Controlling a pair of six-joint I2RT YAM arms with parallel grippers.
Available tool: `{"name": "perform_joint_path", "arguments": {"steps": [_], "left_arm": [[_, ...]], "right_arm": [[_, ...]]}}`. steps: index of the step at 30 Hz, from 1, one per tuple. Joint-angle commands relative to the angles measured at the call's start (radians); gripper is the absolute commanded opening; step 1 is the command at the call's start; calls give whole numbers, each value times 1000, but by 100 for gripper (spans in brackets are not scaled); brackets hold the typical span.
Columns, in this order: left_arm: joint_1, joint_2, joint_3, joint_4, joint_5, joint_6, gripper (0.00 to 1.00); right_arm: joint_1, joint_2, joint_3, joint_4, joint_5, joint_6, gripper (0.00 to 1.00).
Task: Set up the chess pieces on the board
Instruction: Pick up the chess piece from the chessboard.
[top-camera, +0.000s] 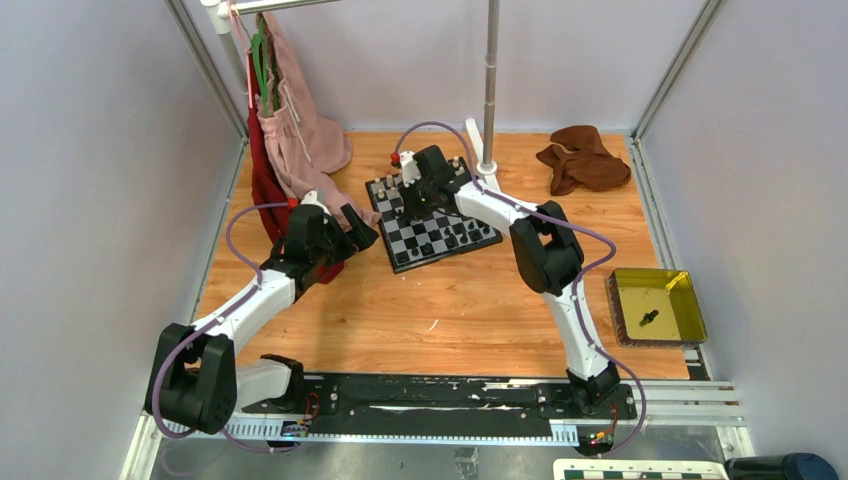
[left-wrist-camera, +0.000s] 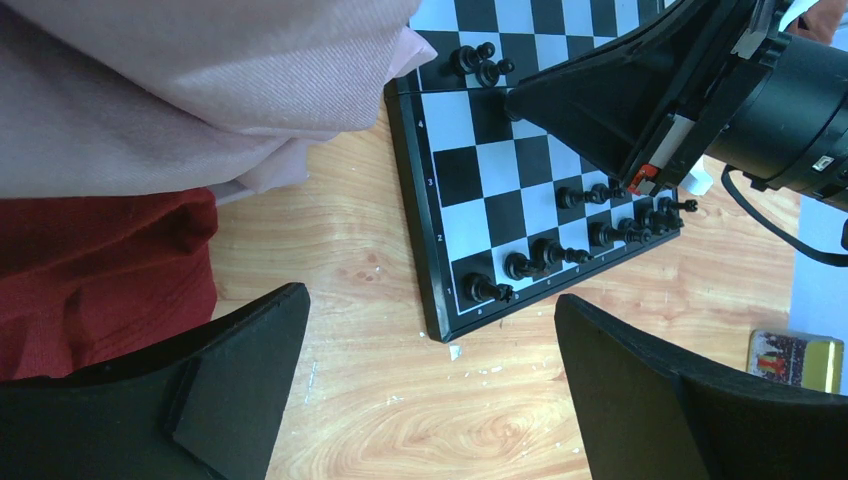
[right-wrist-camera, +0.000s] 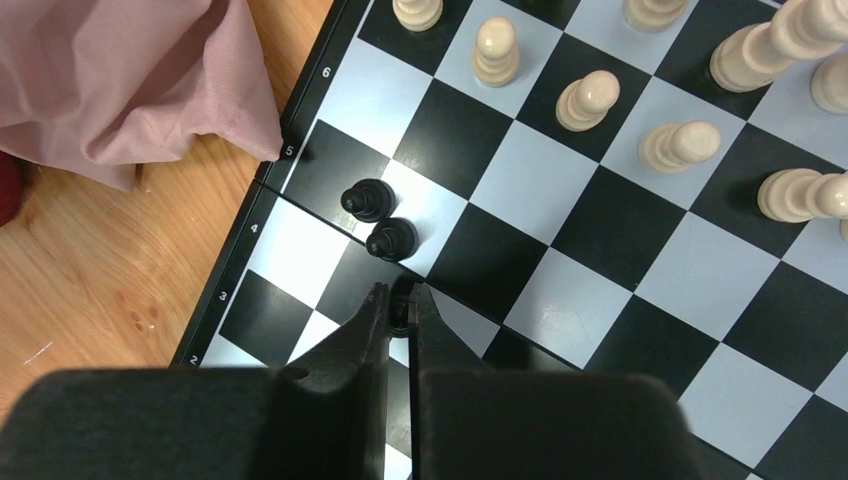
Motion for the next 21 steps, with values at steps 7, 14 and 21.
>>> {"name": "perform_joint_path", "arguments": {"steps": [7,14,21], "left_arm": [[8,-7,0,34,5,-4,100],[8,-38,-17,34,2,-10,100],[8,-66,-35,34,11,-16,100]], "right_arm": [[2,-22,-21,-14,39,-23,0],[13,-88,-80,-3,71,-41,0],[41,-176,-198,26,116,-61,0]]}}
